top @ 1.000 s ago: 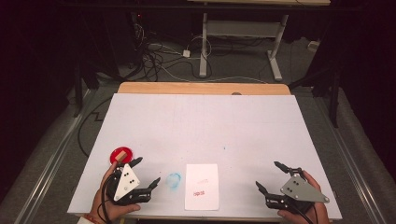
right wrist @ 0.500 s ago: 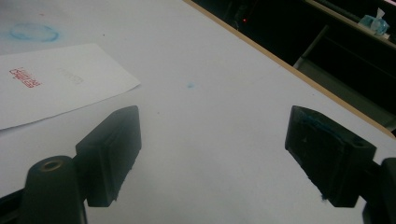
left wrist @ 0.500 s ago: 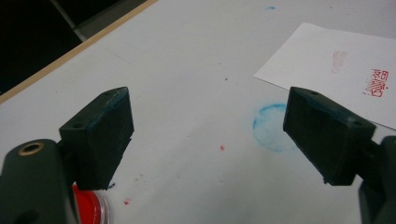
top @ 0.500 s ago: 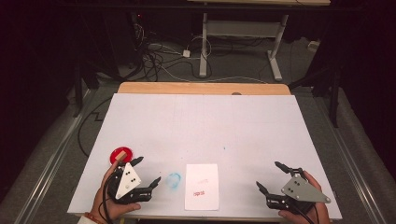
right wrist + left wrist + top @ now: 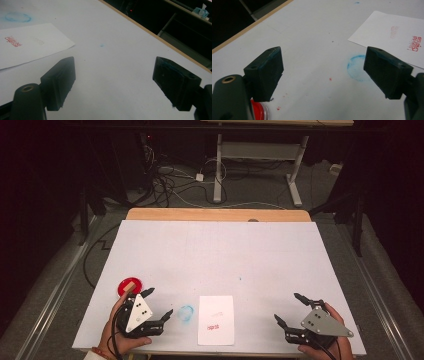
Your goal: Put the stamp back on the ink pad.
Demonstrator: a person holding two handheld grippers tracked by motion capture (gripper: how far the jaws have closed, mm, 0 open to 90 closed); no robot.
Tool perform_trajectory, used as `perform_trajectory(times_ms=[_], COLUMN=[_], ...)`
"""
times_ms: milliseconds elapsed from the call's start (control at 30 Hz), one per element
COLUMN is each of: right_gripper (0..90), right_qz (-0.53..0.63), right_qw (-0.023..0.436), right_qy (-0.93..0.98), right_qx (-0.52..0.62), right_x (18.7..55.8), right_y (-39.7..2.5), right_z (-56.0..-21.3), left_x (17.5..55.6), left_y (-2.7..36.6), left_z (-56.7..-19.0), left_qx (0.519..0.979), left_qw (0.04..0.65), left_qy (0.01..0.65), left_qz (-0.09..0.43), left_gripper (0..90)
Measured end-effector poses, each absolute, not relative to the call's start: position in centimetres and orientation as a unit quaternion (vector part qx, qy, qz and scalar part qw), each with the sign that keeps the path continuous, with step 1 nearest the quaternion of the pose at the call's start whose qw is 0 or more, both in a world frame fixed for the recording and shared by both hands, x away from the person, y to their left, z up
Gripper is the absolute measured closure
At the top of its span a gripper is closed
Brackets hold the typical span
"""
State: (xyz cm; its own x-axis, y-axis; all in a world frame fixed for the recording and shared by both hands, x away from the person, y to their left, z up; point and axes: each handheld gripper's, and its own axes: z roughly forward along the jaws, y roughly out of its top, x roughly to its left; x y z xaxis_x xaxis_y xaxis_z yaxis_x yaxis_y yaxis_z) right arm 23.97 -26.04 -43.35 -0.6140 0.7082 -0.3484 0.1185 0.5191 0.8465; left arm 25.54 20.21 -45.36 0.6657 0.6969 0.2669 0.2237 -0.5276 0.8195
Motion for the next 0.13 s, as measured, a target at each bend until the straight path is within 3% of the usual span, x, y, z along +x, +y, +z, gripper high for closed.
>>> perform_trajectory(times_ms=[133], right_gripper=[19.0], right_qz=[0.414], right_qw=[0.356], right_qy=[0.796], right_qx=[0.262], right_x=[24.03], right_y=[-26.11], right_z=[-43.39], left_x=[25.72], left_y=[20.08], left_z=[-45.38], left_qx=[0.822], left_qw=[0.394], left_qy=[0.281], left_qz=[0.299], left_gripper=[16.1])
